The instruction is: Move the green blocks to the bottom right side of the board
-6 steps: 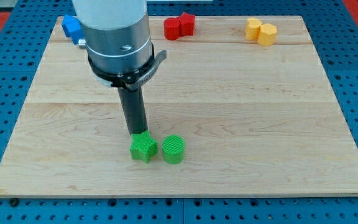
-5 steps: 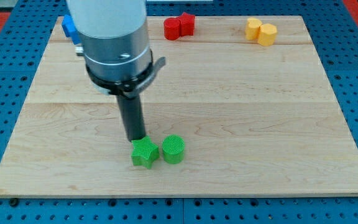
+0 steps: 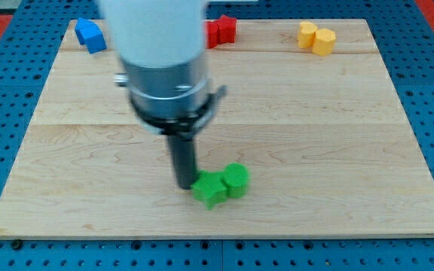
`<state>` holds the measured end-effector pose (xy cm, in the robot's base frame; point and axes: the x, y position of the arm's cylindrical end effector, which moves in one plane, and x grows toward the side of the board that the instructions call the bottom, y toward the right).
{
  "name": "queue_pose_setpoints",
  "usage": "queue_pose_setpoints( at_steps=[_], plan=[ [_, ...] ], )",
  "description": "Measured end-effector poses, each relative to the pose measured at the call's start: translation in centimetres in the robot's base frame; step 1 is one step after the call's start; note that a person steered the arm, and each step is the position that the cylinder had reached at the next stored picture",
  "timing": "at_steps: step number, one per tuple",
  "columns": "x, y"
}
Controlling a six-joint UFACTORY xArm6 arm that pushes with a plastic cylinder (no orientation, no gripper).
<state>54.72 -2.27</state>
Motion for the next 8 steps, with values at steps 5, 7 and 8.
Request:
queue_pose_setpoints(
  at_steps=[5,7,8],
  plan=[
    [1.4,-5.5],
    [3.4,2.0],
    [-0.4,6.3]
  ],
)
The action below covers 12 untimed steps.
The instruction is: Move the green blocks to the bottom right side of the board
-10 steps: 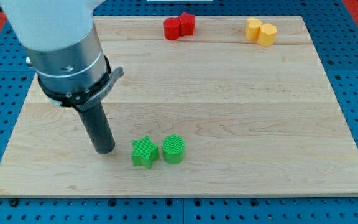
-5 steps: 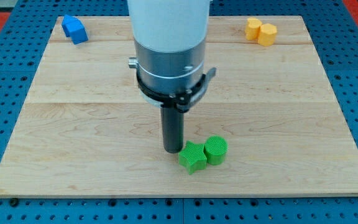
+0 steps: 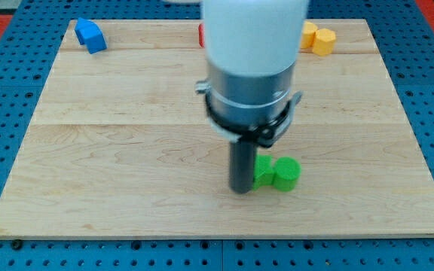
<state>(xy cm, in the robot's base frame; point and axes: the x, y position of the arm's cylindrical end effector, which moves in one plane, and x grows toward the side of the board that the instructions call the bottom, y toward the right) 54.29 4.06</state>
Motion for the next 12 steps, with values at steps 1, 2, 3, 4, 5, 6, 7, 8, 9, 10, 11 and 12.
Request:
queue_pose_setpoints(
  at_steps=[1,2,3,4,5,6,7,8,9,10,11,12],
  plan=[
    [-1.0,5.3],
    [-1.0,7.1],
    [-1.0,-0.7],
    [-3.5,-2.9],
    [-6.1,-0.8],
    [-6.2,-0.1],
    [-7.8,0.8],
    [-7.9,2.8],
    [-7.6,4.3],
    [-6.4,6.8],
    [-5.1,8.0],
    [-4.9,7.8]
  ],
)
